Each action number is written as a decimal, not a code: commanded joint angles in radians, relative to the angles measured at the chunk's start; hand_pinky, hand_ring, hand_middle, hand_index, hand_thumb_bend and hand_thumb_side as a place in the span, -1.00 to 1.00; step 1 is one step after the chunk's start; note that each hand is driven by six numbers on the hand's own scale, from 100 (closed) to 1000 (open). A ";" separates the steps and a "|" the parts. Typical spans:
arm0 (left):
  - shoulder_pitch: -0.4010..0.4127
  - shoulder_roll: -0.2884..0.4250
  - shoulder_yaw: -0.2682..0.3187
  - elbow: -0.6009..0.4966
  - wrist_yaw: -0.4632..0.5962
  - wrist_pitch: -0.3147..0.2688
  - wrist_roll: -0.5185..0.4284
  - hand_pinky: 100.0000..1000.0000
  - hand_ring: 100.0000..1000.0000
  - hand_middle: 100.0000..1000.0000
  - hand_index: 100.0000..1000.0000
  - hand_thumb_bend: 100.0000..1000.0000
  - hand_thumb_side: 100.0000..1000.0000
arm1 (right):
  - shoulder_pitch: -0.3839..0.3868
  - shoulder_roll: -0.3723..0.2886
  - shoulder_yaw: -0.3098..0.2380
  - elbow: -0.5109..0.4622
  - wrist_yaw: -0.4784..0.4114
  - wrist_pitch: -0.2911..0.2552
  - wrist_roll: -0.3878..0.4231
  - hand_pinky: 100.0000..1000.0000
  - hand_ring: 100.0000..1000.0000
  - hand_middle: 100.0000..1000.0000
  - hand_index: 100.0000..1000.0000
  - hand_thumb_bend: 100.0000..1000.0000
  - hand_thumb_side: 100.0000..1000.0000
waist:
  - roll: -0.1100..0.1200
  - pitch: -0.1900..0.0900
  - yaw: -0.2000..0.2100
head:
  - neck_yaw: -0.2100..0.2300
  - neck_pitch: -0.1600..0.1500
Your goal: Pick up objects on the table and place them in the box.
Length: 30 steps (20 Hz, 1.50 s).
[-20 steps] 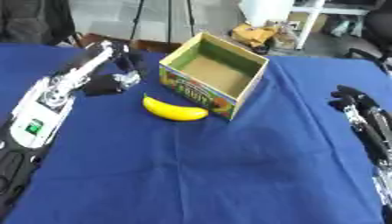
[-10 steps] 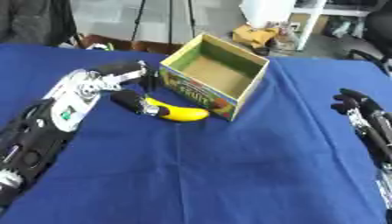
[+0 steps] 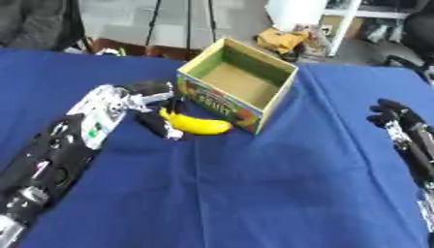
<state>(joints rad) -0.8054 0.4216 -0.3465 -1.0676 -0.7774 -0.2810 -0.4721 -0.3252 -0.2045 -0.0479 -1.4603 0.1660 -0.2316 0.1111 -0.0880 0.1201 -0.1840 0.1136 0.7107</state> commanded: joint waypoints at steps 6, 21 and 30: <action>-0.014 -0.030 0.018 0.041 -0.144 -0.023 0.135 0.36 0.17 0.09 0.50 0.46 -0.02 | -0.009 -0.011 0.000 -0.008 0.005 -0.002 0.004 0.67 0.48 0.50 0.75 -1.00 0.48 | -0.001 -0.014 -0.007 | 0.003 -0.004; 0.000 -0.082 0.066 0.145 -0.392 -0.097 0.183 0.29 0.10 0.01 0.49 -0.12 -0.44 | -0.007 -0.008 0.000 -0.006 0.005 -0.003 0.006 0.67 0.48 0.50 0.75 -1.00 0.48 | -0.005 -0.010 -0.008 | -0.002 -0.006; 0.007 -0.088 0.089 0.172 -0.373 -0.094 0.181 0.24 0.00 -0.13 0.40 -0.51 -0.49 | -0.006 -0.007 -0.002 -0.005 0.005 -0.004 0.007 0.67 0.48 0.50 0.76 -1.00 0.48 | -0.005 -0.010 -0.008 | -0.005 -0.007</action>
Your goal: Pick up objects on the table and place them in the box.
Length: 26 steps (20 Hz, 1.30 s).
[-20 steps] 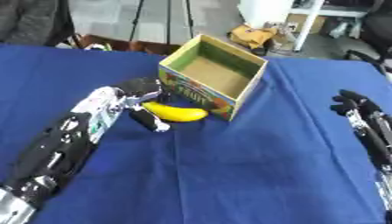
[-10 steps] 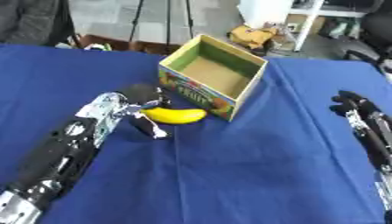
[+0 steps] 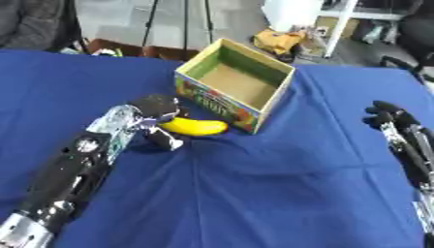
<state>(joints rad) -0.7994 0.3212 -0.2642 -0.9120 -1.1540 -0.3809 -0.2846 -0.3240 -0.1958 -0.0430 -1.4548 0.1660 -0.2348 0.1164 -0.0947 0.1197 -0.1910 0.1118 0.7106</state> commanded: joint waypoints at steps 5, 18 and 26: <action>0.003 0.019 0.013 -0.015 0.053 0.014 -0.027 0.24 0.00 -0.13 0.40 -0.48 -0.41 | -0.008 -0.015 -0.007 -0.010 0.006 -0.001 0.002 0.67 0.48 0.50 0.76 -1.00 0.48 | 0.001 -0.011 0.001 | -0.005 -0.008; 0.013 0.035 0.028 -0.119 0.200 0.053 -0.090 0.25 -0.01 -0.12 0.40 -0.38 -0.29 | -0.009 -0.015 -0.007 -0.008 0.008 -0.002 0.004 0.67 0.48 0.50 0.76 -1.00 0.48 | 0.002 -0.014 0.001 | -0.006 -0.010; 0.017 0.037 0.028 -0.129 0.217 0.064 -0.112 0.25 -0.01 -0.12 0.40 -0.37 -0.28 | -0.009 -0.015 -0.007 -0.006 0.009 -0.002 0.005 0.67 0.48 0.50 0.76 -1.00 0.48 | 0.001 -0.017 0.002 | -0.005 -0.010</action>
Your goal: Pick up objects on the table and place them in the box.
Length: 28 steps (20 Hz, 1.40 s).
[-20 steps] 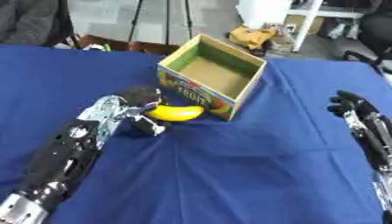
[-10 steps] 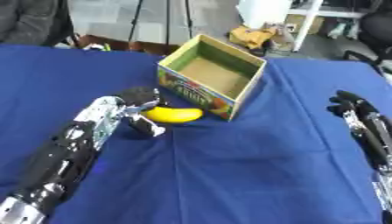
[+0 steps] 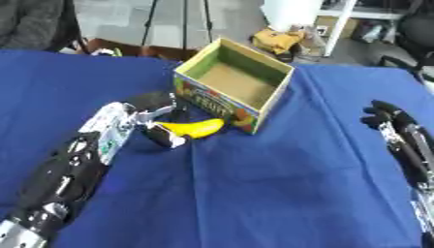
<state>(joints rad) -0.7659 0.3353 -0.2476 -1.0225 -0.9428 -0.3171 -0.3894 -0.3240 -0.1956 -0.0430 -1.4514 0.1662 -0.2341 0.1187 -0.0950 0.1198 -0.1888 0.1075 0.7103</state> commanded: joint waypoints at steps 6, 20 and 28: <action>-0.019 0.016 0.011 -0.001 -0.020 0.004 -0.011 0.25 0.00 -0.11 0.42 -0.25 -0.30 | -0.008 -0.014 -0.007 -0.009 0.009 -0.004 0.003 0.67 0.48 0.50 0.76 -1.00 0.48 | 0.000 -0.017 0.000 | -0.001 -0.010; -0.019 0.002 0.038 0.028 -0.074 0.048 0.105 0.24 -0.02 -0.12 0.41 -0.42 -0.26 | -0.007 -0.012 -0.008 -0.007 0.009 -0.005 0.005 0.67 0.48 0.50 0.76 -1.00 0.48 | -0.001 -0.015 -0.004 | -0.004 -0.010; -0.018 -0.001 0.037 0.043 -0.078 0.058 0.099 0.24 -0.02 -0.12 0.41 -0.36 -0.26 | -0.006 -0.012 -0.008 -0.005 0.010 -0.006 0.006 0.67 0.48 0.50 0.76 -1.00 0.49 | -0.003 -0.014 -0.005 | -0.003 -0.010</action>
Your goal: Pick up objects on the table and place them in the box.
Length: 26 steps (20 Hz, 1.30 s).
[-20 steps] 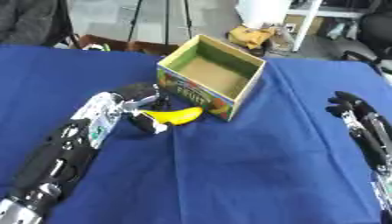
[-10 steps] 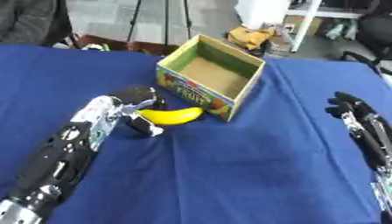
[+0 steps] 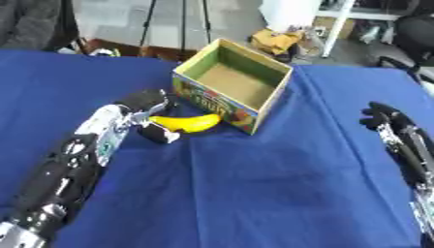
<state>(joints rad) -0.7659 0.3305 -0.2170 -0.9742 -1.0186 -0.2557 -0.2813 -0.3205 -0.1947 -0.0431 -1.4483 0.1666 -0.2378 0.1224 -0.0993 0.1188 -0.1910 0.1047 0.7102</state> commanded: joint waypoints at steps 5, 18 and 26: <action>-0.021 0.001 0.000 0.011 -0.021 -0.024 -0.041 0.24 -0.01 -0.12 0.40 -0.32 -0.29 | -0.009 -0.012 -0.007 -0.008 0.010 -0.003 0.004 0.67 0.48 0.50 0.76 -1.00 0.49 | 0.001 -0.013 -0.004 | 0.000 -0.009; -0.023 -0.005 0.007 0.018 -0.001 -0.033 -0.007 0.20 -0.06 -0.19 0.29 -0.63 -0.32 | -0.009 -0.011 -0.008 -0.007 0.012 -0.003 0.004 0.67 0.48 0.50 0.76 -1.00 0.49 | 0.002 -0.012 -0.006 | -0.001 -0.009; -0.023 0.004 0.021 -0.022 0.057 -0.017 -0.007 0.20 -0.07 -0.20 0.26 -0.71 -0.31 | -0.009 -0.011 -0.008 -0.007 0.011 -0.003 0.005 0.67 0.48 0.50 0.76 -1.00 0.49 | 0.003 -0.013 -0.005 | 0.000 -0.009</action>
<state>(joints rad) -0.7668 0.3244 -0.2101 -0.9701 -0.9744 -0.2783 -0.2908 -0.3197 -0.1941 -0.0431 -1.4429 0.1671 -0.2395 0.1249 -0.1000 0.1189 -0.1953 0.1047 0.7102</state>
